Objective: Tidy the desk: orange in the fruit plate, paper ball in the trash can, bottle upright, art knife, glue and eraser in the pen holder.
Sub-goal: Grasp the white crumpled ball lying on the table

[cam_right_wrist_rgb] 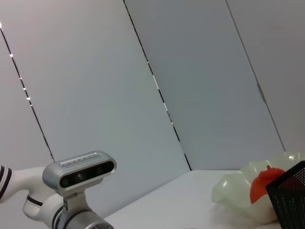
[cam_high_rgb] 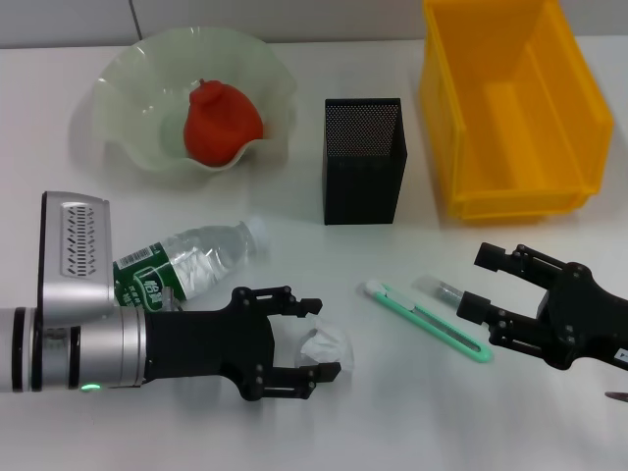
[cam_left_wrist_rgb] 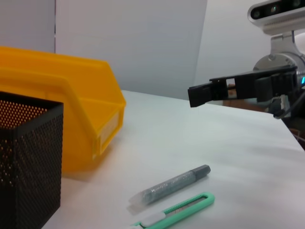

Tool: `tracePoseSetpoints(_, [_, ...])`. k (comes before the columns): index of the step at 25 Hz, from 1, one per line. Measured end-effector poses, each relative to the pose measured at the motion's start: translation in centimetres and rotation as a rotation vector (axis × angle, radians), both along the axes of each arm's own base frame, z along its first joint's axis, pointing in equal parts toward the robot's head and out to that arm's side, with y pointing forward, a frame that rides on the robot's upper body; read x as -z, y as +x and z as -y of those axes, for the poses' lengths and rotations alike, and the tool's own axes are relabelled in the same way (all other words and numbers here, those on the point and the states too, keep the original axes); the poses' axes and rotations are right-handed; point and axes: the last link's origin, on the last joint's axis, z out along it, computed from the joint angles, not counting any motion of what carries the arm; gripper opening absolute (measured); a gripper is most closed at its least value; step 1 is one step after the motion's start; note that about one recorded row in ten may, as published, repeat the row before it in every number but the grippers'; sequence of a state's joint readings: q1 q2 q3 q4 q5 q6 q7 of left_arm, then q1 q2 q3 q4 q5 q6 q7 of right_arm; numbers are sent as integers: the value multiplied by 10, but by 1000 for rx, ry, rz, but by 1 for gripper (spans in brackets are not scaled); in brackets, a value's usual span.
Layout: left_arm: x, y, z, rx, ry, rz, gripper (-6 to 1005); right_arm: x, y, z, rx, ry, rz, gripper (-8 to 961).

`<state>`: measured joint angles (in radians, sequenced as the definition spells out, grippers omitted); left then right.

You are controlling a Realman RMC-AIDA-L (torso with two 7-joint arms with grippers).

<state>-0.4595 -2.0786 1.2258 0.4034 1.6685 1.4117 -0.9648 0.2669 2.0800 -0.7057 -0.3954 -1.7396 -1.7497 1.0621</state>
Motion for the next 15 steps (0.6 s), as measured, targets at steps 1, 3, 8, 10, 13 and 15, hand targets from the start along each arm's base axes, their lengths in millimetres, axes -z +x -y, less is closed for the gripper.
tracePoseSetpoints(1, [0,0,0,0,1,-2,763,0,0,0,1,-1,-1,765])
tracePoseSetpoints(3, [1,0,-1,-2,4,-4,761,0,0,0,2,-2,-2,765])
tracePoseSetpoints(8, [1,-1,-2,-5,12,-13,757,0,0,0,3,-4,-3,765])
tracePoseSetpoints(10, [1,-1,-2,-4,12,-15,755,0,0,0,3,-4,-3,765])
tracePoseSetpoints(13, [2,-2,-2,-2,13,-17,752,0,0,0,3,-4,-3,764])
tracePoseSetpoints(15, [2,-2,-2,-4,15,-20,750,0,0,0,3,-4,-4,764])
